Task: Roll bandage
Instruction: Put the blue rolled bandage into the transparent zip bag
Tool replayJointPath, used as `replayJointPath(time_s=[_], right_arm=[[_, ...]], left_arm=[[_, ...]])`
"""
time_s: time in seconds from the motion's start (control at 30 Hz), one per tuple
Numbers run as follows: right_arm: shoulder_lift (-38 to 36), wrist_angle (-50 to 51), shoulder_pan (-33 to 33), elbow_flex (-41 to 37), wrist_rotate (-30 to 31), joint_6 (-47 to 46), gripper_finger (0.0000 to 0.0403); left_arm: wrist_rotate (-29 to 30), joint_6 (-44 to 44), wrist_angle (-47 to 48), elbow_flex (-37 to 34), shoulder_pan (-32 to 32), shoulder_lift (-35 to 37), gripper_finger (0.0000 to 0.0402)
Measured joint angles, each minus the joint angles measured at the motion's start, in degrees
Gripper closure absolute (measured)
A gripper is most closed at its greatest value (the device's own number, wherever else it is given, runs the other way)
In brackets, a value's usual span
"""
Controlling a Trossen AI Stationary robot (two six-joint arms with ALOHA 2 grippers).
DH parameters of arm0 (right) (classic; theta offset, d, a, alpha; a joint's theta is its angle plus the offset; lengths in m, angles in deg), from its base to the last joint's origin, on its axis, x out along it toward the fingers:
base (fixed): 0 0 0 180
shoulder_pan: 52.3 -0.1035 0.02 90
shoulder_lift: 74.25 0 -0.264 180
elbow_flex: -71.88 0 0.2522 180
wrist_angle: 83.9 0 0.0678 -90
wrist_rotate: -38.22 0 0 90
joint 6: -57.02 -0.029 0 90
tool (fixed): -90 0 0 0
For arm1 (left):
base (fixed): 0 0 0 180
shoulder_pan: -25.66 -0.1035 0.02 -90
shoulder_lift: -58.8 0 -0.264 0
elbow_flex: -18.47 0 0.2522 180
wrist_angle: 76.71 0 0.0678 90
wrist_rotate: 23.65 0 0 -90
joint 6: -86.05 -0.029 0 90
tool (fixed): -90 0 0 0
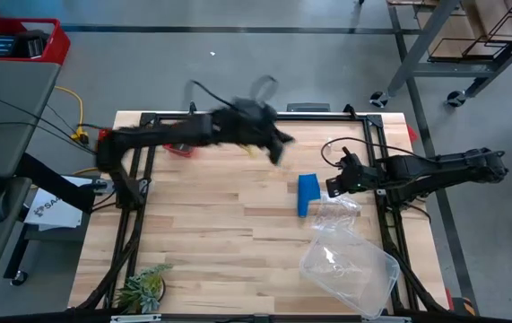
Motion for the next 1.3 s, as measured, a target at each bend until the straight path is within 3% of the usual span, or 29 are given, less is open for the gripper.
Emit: replayJointPath(time_s=[0.27,0.43,0.6,0.77,0.9,1.13,1.3], right_arm=[[9.2,-15.0,0.0,0.0,-6.6,1.9,0.0403],[16.7,-13.5,0.0,0.0,-7.1,-3.9,0.0403],[17.8,-10.7,0.1,0.0,-7.3,-0.7,0.0403],[15.0,4.5,3.3,0.1,-13.0,7.3,0.0402],[14.1,10.1,8.1,0.0,-18.2,20.5,0.0383],[13.1,9.0,16.5,0.0,-23.1,34.2,0.0299],[13.3,10.1,21.7,-0.3,-25.8,44.6,0.0222]], left_arm=[[15.0,-8.1,14.1,0.1,-0.2,19.3,0.0402],[21.7,-7.2,22.5,0.1,1.1,28.9,0.0402],[25.6,-1.5,28.1,0.1,2.0,34.3,0.0402],[27.0,1.5,29.6,0.1,2.0,34.7,0.0402],[26.5,2.2,30.1,0.0,2.0,32.2,0.0402],[20.8,5.0,32.1,-0.1,2.1,27.5,0.0402],[22.0,6.4,30.9,0.0,2.9,27.5,0.0402]])
